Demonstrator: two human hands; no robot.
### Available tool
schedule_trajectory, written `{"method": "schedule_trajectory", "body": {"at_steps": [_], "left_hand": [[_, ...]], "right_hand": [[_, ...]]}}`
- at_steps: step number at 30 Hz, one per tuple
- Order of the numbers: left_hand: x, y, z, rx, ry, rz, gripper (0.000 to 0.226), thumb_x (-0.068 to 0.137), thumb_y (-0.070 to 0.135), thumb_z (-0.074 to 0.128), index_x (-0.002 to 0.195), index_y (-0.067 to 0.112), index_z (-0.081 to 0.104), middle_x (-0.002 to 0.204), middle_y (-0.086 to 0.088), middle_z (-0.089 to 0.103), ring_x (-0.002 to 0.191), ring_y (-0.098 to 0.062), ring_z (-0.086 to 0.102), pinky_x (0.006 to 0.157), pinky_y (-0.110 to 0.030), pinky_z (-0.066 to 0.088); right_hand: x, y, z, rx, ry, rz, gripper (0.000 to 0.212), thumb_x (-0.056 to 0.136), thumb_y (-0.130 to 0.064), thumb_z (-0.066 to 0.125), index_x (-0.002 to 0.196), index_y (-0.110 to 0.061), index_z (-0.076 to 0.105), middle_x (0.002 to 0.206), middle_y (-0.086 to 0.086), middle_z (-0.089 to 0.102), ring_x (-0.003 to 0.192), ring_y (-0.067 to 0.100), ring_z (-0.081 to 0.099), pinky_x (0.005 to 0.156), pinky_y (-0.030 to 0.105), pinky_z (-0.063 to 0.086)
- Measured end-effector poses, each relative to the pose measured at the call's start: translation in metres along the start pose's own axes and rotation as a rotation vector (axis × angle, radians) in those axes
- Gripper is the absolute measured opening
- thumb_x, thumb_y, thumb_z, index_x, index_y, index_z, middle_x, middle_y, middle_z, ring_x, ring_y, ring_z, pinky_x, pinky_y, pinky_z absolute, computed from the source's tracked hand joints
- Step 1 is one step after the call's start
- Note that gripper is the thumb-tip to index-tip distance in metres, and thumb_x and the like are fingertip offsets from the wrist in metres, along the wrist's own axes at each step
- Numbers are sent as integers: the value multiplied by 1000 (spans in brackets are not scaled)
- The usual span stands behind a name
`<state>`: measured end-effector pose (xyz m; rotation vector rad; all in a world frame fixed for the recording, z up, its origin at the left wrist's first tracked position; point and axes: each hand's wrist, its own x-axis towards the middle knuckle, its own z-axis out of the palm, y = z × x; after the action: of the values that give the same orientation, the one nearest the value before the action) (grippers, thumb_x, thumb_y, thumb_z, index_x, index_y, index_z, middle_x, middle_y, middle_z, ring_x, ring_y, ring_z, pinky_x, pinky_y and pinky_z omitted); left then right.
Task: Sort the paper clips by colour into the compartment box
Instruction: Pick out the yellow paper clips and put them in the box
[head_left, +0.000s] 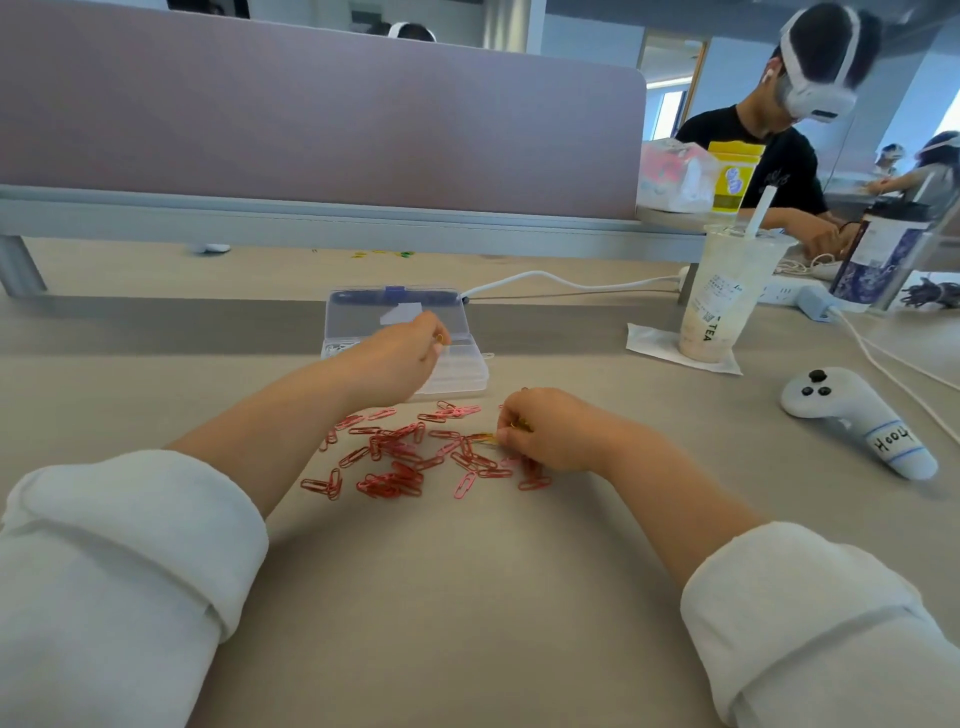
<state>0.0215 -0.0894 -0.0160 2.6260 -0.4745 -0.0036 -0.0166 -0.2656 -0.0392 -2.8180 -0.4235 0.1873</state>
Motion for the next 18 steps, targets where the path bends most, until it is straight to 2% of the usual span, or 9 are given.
{"method": "schedule_trajectory", "body": {"at_steps": [4, 8, 11, 14, 16, 18], "left_hand": [[3, -7, -12, -13, 51, 2, 29, 101, 22, 25, 100, 17, 53, 75, 5, 47, 61, -10, 41, 56, -24, 34], [10, -19, -22, -7, 75, -27, 34, 101, 26, 27, 94, 17, 60, 67, 5, 48, 59, -11, 43, 55, -23, 32], [21, -27, -29, 60, 80, -48, 33, 100, 26, 30, 94, 18, 62, 64, 11, 47, 56, -6, 43, 52, -22, 30], [34, -32, -30, 148, 81, -35, 30, 99, 26, 36, 98, 16, 65, 63, 13, 49, 54, -3, 42, 50, -21, 30], [48, -37, -31, 211, 100, -17, 31, 98, 28, 40, 98, 13, 68, 70, 4, 61, 58, -8, 49, 55, -24, 40], [63, -43, -32, 267, 109, -23, 31, 96, 31, 43, 98, 15, 69, 89, -2, 70, 75, -15, 59, 71, -31, 49]], "right_hand": [[8, 2, -6, 55, 28, -7, 23, 98, -25, 41, 110, -11, 55, 114, 7, 59, 90, 16, 46, 80, 25, 36], [28, 1, -17, 63, 71, -30, 23, 99, -24, 39, 107, -10, 55, 102, 5, 58, 87, 17, 47, 76, 25, 35], [54, 1, -23, 72, 111, -32, 20, 98, -26, 40, 104, -14, 55, 92, -2, 52, 80, 16, 47, 71, 26, 36], [78, 7, -23, 88, 182, 7, 16, 97, -27, 40, 98, -17, 53, 89, -2, 55, 78, 18, 50, 68, 30, 41], [96, 14, -23, 92, 220, 39, 16, 97, -27, 41, 98, -18, 54, 94, 0, 57, 86, 21, 52, 76, 34, 44], [114, 19, -25, 106, 248, 41, 12, 96, -26, 44, 94, -20, 54, 92, -2, 56, 87, 21, 50, 77, 34, 43]]}}
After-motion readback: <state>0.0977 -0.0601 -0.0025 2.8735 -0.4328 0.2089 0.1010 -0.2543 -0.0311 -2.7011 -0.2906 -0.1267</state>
